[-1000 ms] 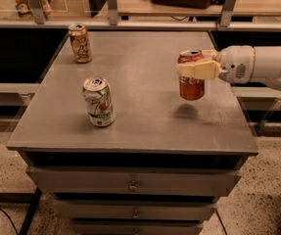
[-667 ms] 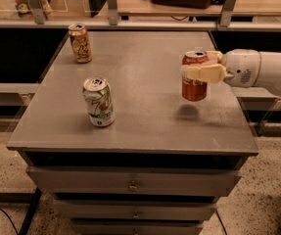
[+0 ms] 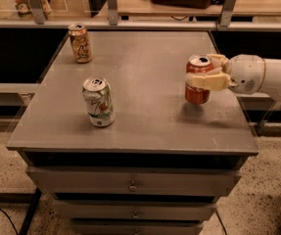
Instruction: Place coke can upright
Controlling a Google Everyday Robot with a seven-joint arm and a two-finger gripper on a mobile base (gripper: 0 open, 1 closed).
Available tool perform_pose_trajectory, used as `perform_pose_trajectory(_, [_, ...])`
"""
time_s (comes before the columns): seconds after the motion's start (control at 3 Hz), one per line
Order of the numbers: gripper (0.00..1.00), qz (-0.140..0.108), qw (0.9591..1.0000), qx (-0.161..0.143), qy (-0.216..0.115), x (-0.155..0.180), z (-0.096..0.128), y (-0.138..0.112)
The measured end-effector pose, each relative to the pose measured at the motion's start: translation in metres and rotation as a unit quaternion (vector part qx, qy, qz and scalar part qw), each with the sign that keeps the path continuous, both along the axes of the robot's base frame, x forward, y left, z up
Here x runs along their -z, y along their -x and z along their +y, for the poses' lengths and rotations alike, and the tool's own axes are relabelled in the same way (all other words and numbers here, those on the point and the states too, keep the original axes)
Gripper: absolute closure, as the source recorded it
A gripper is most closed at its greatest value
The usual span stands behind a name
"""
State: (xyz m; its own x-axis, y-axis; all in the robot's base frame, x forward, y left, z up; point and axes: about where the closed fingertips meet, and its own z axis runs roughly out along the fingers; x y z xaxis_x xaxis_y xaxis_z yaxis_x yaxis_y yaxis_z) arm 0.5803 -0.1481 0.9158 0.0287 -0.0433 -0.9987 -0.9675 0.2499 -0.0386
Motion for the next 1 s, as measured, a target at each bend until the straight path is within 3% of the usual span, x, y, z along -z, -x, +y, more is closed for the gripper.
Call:
perform_pose_trajectory(0.33, [0.13,-0.019,0.9998,-0.001,0.001,0.006,-0.005,0.003])
perform_pose_trajectory(0.67, [0.00,-0.016,0.9998,0.000,-0.007,0.023,-0.010,-0.001])
perform_pose_trajectory(1.0, [0.00,-0.016,0.9998,0.000,-0.007,0.023,-0.010,-0.001])
